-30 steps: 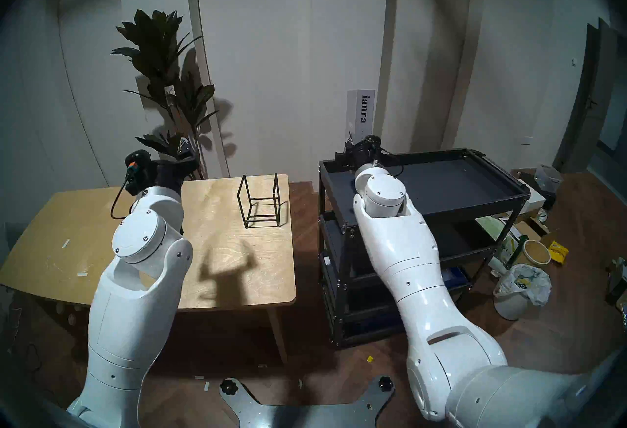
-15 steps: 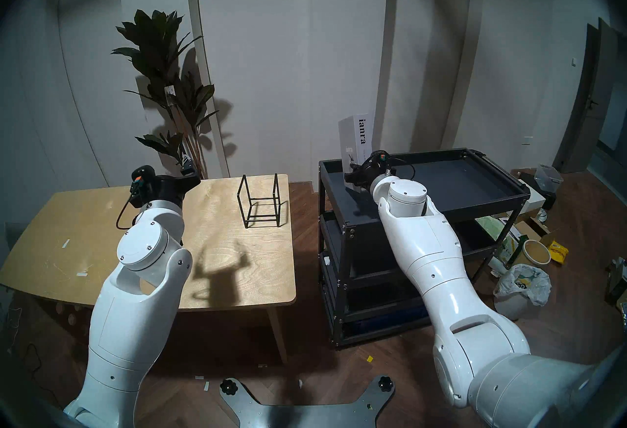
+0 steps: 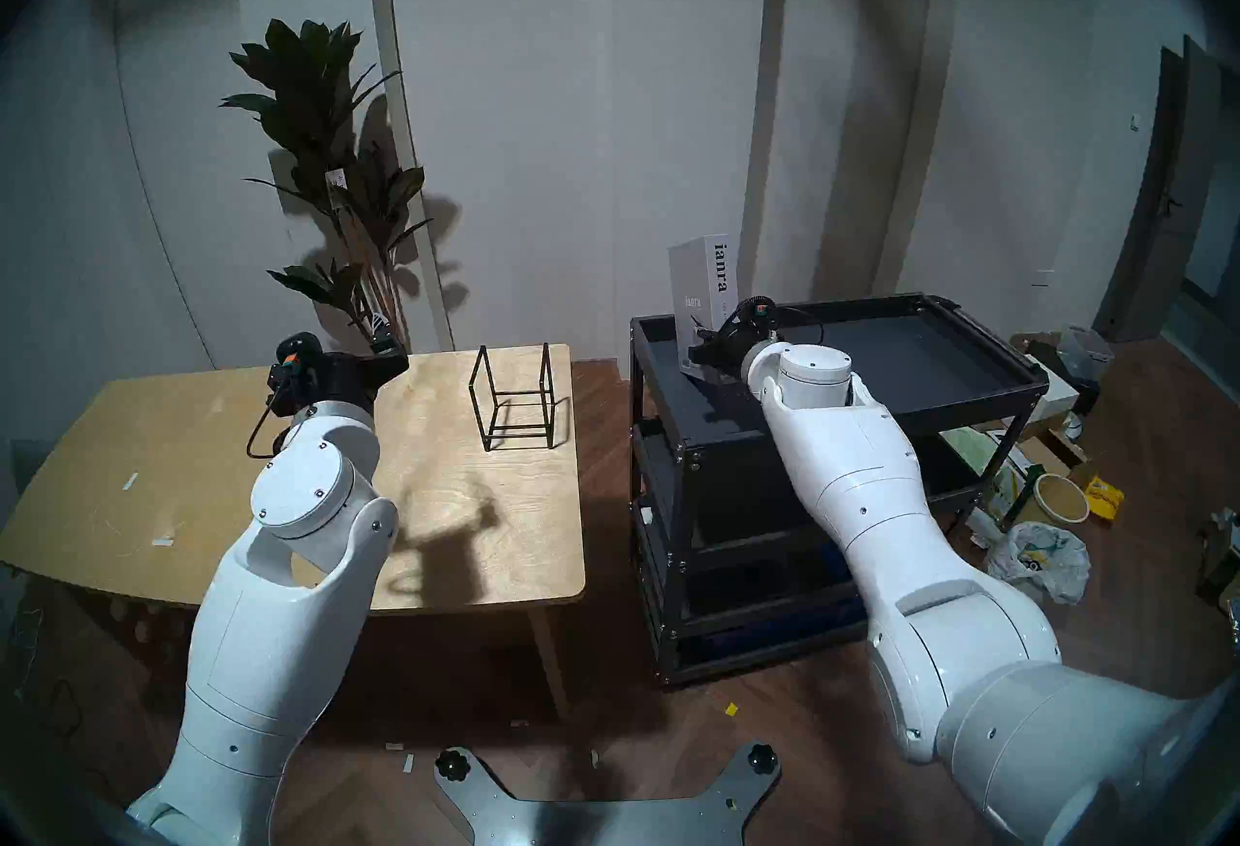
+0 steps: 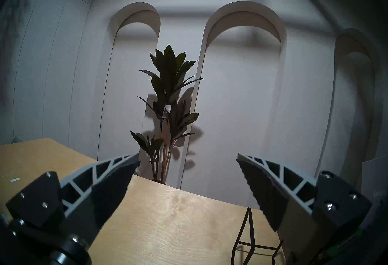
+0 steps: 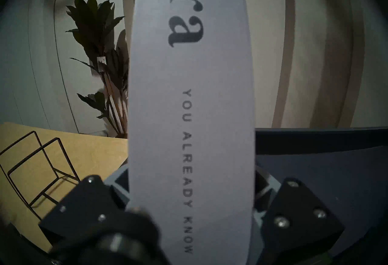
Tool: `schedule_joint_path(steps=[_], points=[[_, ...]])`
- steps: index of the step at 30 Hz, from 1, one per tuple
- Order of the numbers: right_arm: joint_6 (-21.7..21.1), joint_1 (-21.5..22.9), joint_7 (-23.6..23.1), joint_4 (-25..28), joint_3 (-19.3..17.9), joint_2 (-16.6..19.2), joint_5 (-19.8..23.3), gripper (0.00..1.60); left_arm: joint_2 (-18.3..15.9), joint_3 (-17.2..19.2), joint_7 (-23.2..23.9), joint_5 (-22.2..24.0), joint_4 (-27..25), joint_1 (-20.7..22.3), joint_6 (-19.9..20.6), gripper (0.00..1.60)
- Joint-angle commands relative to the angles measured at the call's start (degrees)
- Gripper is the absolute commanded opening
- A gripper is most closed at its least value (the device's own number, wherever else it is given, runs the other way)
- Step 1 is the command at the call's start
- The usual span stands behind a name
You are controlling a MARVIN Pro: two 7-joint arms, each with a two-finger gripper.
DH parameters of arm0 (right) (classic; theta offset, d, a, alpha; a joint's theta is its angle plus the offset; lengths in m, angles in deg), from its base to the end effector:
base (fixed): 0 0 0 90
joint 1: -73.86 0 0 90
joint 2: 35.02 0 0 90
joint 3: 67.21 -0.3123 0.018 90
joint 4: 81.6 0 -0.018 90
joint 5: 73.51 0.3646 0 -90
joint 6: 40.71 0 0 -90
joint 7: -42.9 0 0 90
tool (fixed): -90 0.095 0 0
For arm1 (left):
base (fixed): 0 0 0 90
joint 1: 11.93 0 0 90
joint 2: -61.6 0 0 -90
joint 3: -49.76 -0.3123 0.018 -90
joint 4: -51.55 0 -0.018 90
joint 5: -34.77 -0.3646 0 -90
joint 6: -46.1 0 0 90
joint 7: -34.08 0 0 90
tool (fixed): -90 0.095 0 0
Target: Transfer books between table and cart
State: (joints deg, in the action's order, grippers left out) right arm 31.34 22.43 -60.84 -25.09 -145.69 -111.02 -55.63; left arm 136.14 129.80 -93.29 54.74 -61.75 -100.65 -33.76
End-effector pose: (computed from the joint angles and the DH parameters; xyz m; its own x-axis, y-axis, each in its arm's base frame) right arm 0.6569 -0.0424 -0.2453 0.2510 0.0104 0.9679 0.2570 -0.9648 -0.0562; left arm 0.4469 0.0229 -0.1754 -0.1650 0.1081 0.9804 0.3349 -0.9288 0.1588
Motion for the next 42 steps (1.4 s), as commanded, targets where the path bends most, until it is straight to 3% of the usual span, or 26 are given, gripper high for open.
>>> schedule_joint_path(steps=[1,4,17,42], points=[[-6.30,0.91,-0.81,0.52,1.62,0.83,0.11,0.00,0.35,-0.17,-0.72,-0.58,-0.67,1.89,0.63,1.60],[-8.17,-1.06,-1.68,2.78,3.44,1.60,-0.95,0.00,0.42,-0.28,-1.23,-0.46,-0.52,2.10,0.71,1.60],[-10.52,-5.03,0.05,5.76,3.83,1.19,-0.78,0.00,0.51,-0.53,-1.61,0.15,-0.32,2.55,1.30,1.60],[-7.68,-4.66,4.76,0.03,4.48,-1.89,-0.43,0.00,0.76,0.06,-0.16,0.29,1.85,3.45,2.31,1.60]])
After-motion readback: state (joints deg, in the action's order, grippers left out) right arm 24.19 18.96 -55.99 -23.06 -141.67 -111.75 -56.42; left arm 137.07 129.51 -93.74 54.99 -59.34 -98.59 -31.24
